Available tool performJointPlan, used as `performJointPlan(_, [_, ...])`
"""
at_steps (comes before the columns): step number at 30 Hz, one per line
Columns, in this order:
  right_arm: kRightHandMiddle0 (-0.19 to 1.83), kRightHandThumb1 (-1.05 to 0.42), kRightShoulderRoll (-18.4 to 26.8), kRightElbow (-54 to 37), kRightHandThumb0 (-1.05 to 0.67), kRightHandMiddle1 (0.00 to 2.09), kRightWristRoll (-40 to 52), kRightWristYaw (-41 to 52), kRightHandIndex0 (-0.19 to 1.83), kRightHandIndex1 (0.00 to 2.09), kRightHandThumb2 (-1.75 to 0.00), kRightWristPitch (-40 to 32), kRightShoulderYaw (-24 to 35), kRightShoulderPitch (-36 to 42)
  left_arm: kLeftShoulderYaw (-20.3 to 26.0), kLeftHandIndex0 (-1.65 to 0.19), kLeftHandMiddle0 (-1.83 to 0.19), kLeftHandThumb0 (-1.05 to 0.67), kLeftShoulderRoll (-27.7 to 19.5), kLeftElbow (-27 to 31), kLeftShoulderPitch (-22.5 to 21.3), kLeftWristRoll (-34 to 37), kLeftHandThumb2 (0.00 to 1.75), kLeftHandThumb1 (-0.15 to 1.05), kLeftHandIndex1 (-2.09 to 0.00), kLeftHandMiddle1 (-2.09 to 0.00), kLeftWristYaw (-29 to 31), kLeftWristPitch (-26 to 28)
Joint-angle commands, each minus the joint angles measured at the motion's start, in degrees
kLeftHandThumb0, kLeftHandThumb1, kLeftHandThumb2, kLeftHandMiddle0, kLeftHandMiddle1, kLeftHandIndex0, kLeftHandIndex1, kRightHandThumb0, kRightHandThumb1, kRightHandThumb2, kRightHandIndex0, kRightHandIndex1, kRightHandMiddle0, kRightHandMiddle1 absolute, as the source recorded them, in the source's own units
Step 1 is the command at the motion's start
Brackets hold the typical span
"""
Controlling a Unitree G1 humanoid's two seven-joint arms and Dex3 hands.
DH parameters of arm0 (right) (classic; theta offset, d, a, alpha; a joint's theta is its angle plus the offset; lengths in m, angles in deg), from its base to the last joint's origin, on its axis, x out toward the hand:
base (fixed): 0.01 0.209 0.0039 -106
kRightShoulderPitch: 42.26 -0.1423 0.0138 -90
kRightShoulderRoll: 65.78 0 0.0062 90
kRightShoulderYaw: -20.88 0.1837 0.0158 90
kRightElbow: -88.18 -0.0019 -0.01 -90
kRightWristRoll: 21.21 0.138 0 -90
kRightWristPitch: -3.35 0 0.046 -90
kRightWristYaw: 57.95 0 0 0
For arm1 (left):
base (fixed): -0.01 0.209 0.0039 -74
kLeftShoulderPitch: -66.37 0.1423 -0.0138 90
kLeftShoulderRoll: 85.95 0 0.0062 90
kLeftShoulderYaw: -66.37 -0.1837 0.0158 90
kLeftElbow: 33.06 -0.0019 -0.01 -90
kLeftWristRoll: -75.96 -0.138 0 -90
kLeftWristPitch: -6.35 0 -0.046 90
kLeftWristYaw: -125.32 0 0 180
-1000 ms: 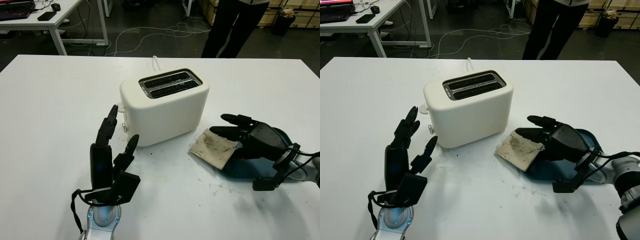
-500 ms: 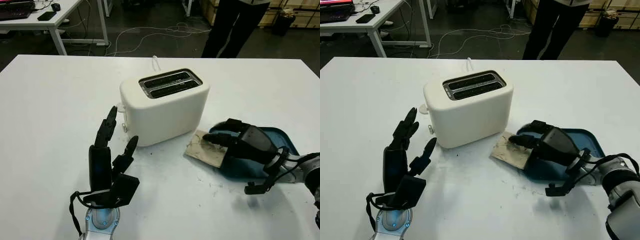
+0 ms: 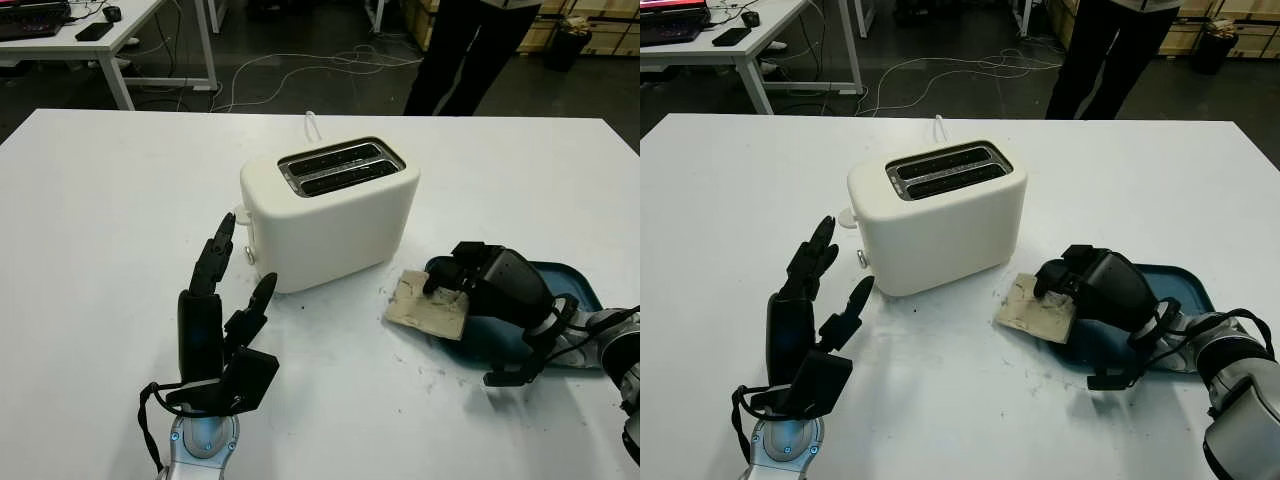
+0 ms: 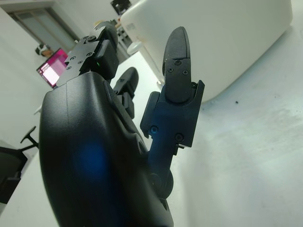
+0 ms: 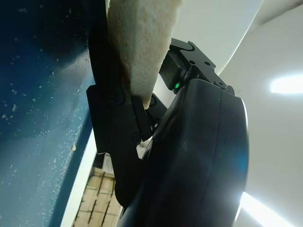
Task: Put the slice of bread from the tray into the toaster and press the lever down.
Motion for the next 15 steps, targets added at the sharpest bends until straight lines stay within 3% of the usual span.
performJointPlan(1, [0.64, -0.92, 0.6, -0.6, -0.49, 1.52, 1.0, 0.8, 0.89, 1.75, -0.09, 0.1, 0.6, 0.6, 0.1, -0.32, -0.17, -0.5, 1.4, 0.0, -0.5, 0.4, 0.25, 0.92, 0.0, -0.49, 0.2, 0.3])
performJointPlan(4, [0.54, -0.92, 0.7, -1.5, -0.46, 1.69, 1.8, -0.1, 0.82, 1.75, -0.08, -0.1, 1.8, 0.4, 0.2, -0.32, -0.18, -0.5, 1.2, -0.3, -0.6, 0.1, 0.25, 0.92, 0.0, -0.49, 0.0, 0.0])
performJointPlan(8, [0.5, -0.92, 2.5, -3.9, -0.37, 1.74, 7.2, 7.9, 0.81, 1.75, -0.11, 5.1, 6.0, -0.2, 0.2, -0.32, -0.18, -0.52, 1.3, -0.1, -0.6, 0.3, 0.25, 0.92, -0.01, -0.48, 0.3, 0.5])
performJointPlan(15, [0.45, -0.92, 7.9, -14.1, -0.39, 1.75, 25.3, 37.3, 0.81, 1.75, -0.32, 13.5, 16.5, 1.3, -0.1, -0.32, -0.18, -0.5, 1.8, -0.9, -1.0, 0.7, 0.24, 0.92, 0.0, -0.48, 0.0, 0.0])
